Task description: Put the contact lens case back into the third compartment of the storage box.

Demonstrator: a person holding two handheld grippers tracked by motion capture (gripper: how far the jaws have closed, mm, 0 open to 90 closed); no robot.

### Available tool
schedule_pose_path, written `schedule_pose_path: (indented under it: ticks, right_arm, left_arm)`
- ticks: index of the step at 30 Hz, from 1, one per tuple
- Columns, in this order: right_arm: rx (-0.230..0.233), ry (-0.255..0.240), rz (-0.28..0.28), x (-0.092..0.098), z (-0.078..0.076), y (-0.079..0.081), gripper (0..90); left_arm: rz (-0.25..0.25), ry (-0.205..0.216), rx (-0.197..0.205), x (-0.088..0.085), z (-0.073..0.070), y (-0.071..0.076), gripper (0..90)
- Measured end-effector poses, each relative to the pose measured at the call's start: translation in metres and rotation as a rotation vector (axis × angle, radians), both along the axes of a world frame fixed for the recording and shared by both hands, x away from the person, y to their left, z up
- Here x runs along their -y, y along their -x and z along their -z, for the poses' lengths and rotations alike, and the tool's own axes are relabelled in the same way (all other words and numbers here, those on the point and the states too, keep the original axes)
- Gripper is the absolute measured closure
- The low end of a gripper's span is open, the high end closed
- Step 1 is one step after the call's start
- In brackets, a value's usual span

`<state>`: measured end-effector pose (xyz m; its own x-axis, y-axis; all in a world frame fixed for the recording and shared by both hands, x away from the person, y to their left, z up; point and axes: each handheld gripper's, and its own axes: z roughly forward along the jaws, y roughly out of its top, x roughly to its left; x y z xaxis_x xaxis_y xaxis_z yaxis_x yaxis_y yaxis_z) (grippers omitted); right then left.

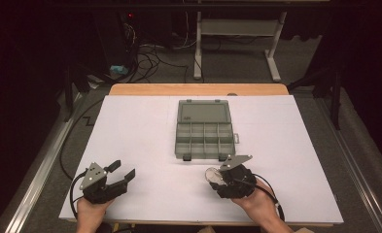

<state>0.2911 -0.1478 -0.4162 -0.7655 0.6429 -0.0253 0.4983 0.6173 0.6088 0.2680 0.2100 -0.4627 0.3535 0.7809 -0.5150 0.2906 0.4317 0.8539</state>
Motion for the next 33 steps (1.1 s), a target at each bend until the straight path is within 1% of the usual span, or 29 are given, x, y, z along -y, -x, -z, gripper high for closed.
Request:
schedule_pose_path:
  ticks: [4,17,23,29,33]
  right_arm:
    - [0.006,-0.014,0.003,0.003,-0.004,-0.003,49.5]
    - [0.002,-0.022,0.006,0.003,-0.013,-0.013,49.5]
    - [0.001,-0.036,0.010,0.005,-0.019,-0.019,49.5]
    - [-0.008,-0.038,0.018,0.005,-0.024,-0.028,49.5]
    - [-0.003,-0.039,0.024,0.003,-0.028,-0.036,49.5]
  left_arm:
    - [0.001,0.000,0.000,0.000,0.000,0.000,34.3]
    - [0.002,0.002,-0.004,0.000,0.000,0.000,34.3]
    - [0.002,0.000,-0.004,0.000,0.000,0.000,34.4]
    - [0.001,0.003,-0.004,0.000,0.000,0.000,34.3]
    - [0.002,0.002,-0.004,0.000,0.000,0.000,34.3]
